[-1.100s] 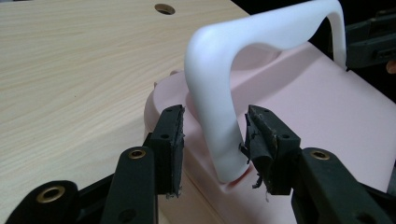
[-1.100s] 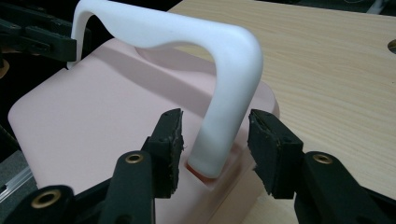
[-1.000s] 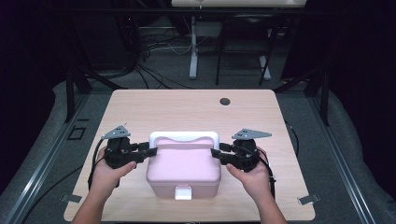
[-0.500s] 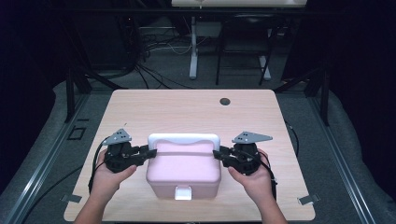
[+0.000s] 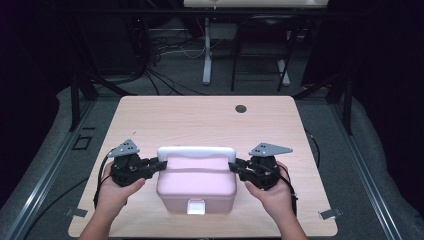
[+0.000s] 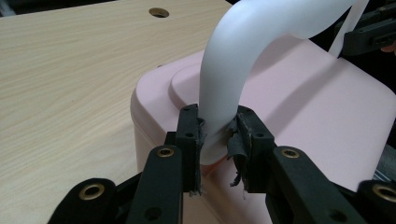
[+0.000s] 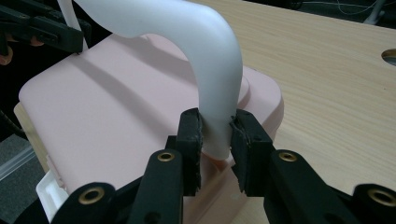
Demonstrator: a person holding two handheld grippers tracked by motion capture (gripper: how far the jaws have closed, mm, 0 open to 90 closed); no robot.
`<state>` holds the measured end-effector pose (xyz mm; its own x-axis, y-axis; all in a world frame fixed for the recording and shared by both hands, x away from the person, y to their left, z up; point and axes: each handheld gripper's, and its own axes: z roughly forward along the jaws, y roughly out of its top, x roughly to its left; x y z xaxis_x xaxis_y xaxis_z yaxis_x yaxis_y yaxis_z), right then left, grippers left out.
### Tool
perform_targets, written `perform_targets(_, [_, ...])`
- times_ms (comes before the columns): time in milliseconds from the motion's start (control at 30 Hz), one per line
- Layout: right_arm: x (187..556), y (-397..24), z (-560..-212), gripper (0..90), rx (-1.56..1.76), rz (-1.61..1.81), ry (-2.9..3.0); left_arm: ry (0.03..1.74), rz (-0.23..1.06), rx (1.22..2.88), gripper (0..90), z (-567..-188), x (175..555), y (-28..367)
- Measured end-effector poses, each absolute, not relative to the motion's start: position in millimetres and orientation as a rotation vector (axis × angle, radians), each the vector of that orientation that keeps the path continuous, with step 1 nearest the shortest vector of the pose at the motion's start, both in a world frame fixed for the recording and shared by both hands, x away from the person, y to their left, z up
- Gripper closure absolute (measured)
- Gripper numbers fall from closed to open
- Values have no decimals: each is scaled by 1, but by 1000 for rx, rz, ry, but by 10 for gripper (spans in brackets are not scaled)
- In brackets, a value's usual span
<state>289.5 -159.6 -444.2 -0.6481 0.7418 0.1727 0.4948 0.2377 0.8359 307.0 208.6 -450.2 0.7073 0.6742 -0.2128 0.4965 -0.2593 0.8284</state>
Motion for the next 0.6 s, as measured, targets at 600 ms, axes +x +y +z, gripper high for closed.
perform_targets(600, [285,-160,-440,740,1156,1364,2288,902,201,1933,737,-447,302,210])
